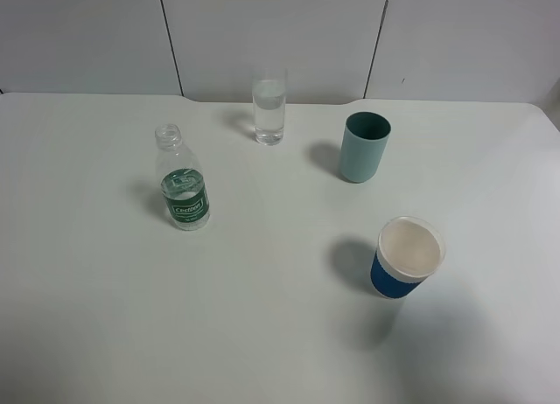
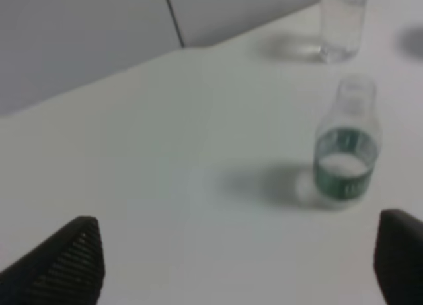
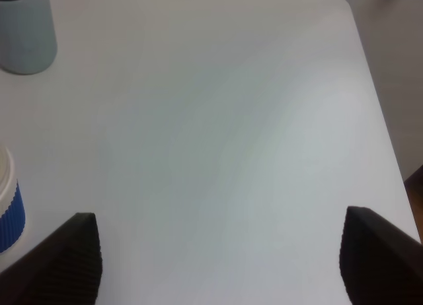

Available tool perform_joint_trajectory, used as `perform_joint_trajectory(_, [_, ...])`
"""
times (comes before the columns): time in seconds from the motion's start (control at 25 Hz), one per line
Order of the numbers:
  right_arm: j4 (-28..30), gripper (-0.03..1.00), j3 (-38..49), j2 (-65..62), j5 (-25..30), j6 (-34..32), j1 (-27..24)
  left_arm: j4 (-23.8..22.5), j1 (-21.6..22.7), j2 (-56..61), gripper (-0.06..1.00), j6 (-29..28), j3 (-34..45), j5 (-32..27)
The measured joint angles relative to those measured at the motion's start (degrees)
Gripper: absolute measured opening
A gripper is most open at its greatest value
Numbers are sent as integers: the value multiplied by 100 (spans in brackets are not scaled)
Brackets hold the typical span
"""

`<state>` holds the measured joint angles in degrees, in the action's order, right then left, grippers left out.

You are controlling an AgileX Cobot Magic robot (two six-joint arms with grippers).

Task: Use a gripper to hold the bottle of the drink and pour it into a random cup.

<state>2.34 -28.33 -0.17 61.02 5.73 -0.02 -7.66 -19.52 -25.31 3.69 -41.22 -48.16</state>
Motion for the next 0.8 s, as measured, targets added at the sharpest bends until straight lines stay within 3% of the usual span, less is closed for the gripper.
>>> perform_joint_trajectory(0.16, [0, 74, 0, 0, 0, 0, 0, -72, 438, 509, 81, -119, 0, -498])
perform_joint_trajectory(0.4, [0, 74, 0, 0, 0, 0, 0, 147, 1201, 1218, 81, -205, 0, -611])
perform_joint_trajectory(0.64, [0, 74, 0, 0, 0, 0, 0, 194, 1574, 1868, 81, -369, 49, -611])
perform_joint_trajectory(0.8, [0, 74, 0, 0, 0, 0, 0, 197, 1750, 2344, 92, -677, 289, -610])
